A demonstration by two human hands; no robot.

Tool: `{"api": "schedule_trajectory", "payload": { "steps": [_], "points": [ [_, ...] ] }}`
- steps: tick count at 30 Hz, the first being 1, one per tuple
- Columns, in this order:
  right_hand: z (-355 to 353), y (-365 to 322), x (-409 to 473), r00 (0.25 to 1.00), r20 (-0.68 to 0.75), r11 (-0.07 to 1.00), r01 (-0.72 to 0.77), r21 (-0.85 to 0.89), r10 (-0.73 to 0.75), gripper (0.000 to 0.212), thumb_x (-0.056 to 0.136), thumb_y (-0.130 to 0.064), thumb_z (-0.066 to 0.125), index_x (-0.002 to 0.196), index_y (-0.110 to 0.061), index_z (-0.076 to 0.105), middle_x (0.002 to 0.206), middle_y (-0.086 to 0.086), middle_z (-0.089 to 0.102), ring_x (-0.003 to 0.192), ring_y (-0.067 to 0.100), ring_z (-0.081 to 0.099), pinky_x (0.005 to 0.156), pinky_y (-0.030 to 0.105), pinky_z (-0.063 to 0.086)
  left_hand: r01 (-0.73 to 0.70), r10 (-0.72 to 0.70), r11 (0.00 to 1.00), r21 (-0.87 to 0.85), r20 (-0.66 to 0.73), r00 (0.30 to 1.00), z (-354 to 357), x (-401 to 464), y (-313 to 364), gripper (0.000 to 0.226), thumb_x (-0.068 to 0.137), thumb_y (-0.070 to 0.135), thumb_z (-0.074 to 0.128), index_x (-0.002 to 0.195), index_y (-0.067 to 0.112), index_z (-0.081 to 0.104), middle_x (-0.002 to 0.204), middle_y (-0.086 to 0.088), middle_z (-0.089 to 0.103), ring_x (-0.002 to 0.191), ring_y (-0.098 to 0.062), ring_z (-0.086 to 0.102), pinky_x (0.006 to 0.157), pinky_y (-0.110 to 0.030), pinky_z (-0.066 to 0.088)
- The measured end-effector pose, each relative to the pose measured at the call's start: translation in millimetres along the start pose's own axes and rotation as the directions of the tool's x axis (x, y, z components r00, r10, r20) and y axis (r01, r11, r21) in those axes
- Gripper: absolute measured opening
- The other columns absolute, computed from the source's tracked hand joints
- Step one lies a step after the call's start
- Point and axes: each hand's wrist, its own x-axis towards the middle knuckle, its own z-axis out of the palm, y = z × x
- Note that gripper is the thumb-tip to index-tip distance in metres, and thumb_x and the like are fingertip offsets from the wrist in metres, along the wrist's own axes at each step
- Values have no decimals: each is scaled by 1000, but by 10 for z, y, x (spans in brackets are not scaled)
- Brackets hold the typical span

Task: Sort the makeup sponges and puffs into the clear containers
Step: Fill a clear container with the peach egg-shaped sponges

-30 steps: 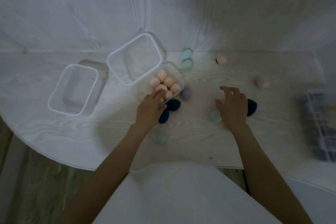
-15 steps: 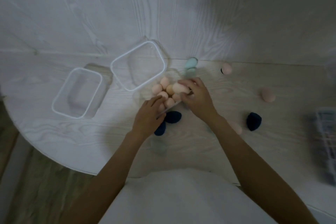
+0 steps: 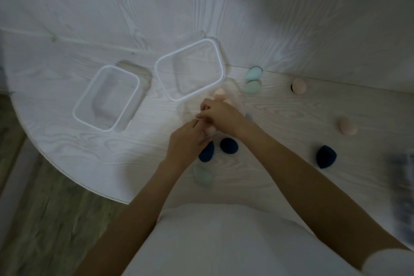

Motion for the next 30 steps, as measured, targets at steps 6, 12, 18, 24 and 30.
{"api": "schedule_trajectory", "payload": {
  "steps": [6, 12, 18, 24, 30],
  "points": [
    [-85, 21, -72, 992, -122, 999, -36, 13, 37, 40, 91, -13, 49, 130, -11, 42, 119, 12, 55, 107, 23, 49, 85, 38, 46, 103, -109, 974, 203, 17, 994, 20, 32, -58, 57, 74, 56, 60, 105, 9, 62, 95, -5, 67, 91, -23, 62, 96, -45, 40],
    [20, 51, -162, 968, -244, 995, -32, 92, 54, 34, 91, -16, 50, 124, -10, 50, 116, 10, 60, 110, 22, 51, 80, 24, 36, 159, -188, 980, 123, 286, 940, -35, 132, -46, 76, 82, 57, 54, 142, 17, 30, 132, 1, 52, 124, -17, 44, 112, -53, 0],
    [-131, 368, -618, 767, -629, 992, -89, 89, 125, 20, 83, -10, 53, 100, -9, 64, 97, 6, 67, 92, 22, 55, 81, 29, 36, 165, -183, 983, 83, 288, 940, -8, 135, -52, 76, 81, 53, 58, 142, 19, 28, 130, -2, 53, 123, -21, 45, 111, -56, 4],
    [-286, 1346, -896, 640, -637, 855, -514, 60, 429, 25, 79, -6, 57, 103, -6, 65, 114, 19, 55, 105, 40, 49, 91, 37, 33, 140, -162, 984, 113, 212, 964, 6, 255, 25, 72, 76, 57, 61, 136, 22, 39, 124, -1, 57, 117, -22, 50, 110, -56, 11],
    [-357, 1785, -728, 653, -432, 725, -688, 4, 622, 28, 88, -17, 54, 115, -11, 59, 145, 24, 28, 124, 44, 33, 100, 46, 29, 109, -122, 973, 203, 51, 991, 50, 278, 26, 66, 62, 57, 71, 116, 21, 59, 115, -6, 61, 105, -28, 58, 100, -62, 28]
  ]
}}
